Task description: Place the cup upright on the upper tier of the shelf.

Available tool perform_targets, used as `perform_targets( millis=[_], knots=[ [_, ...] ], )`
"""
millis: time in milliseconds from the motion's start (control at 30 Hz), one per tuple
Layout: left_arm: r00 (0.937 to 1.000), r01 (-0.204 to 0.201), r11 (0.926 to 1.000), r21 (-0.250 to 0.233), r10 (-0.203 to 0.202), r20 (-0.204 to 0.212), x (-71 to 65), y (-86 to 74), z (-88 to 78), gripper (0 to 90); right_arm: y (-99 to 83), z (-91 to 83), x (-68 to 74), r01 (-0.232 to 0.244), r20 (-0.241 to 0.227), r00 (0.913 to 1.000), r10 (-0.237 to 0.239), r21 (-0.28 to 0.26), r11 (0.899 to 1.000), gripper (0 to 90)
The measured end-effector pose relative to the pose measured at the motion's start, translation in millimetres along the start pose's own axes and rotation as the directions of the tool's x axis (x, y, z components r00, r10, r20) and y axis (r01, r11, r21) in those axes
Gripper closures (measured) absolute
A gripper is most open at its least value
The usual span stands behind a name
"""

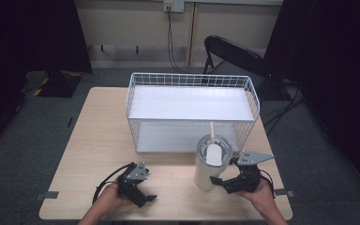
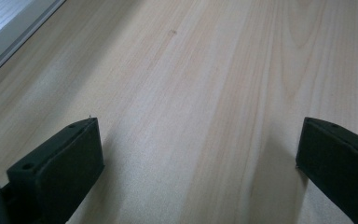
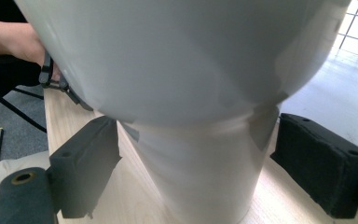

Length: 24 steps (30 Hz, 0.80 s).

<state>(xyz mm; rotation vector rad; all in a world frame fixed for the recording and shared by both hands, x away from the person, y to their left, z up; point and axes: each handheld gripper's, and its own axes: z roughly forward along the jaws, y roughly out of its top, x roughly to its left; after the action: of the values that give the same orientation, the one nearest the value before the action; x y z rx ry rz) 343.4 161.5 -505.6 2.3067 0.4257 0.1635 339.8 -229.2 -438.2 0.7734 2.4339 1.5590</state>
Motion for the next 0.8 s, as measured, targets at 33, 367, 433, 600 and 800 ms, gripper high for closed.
perform_targets(
  millis=[33,367,433,600,800],
  knots=[
    [1.0000,0.000,1.0000,0.000,0.000,0.000,0.0,0.0,0.0,0.0,0.4,0.3,0.1,0.001,0.000,1.0000,-0.001,-0.001,1.000,13.3],
    [1.0000,0.000,1.0000,-0.001,0.000,0.000,0.0,0.0,0.1,0.0,4.0,5.4,0.8,0.033,0.003,0.9994,-0.033,-0.013,0.999,10.9],
    [1.0000,-0.001,1.0000,-0.001,0.001,0.000,0.1,0.0,0.0,0.0,4.1,6.0,0.9,0.037,0.004,0.9993,-0.037,-0.014,0.999,10.7],
    [1.0000,-0.001,1.0000,0.000,0.001,0.000,0.1,0.0,0.1,0.0,3.4,8.8,1.1,0.050,0.007,0.9987,-0.050,-0.028,0.998,10.0],
    [1.0000,-0.001,1.0000,0.001,0.001,-0.002,0.2,0.2,0.0,0.0,0.6,13.3,1.4,0.059,0.012,0.9982,-0.059,-0.062,0.996,9.2]
  ],
)
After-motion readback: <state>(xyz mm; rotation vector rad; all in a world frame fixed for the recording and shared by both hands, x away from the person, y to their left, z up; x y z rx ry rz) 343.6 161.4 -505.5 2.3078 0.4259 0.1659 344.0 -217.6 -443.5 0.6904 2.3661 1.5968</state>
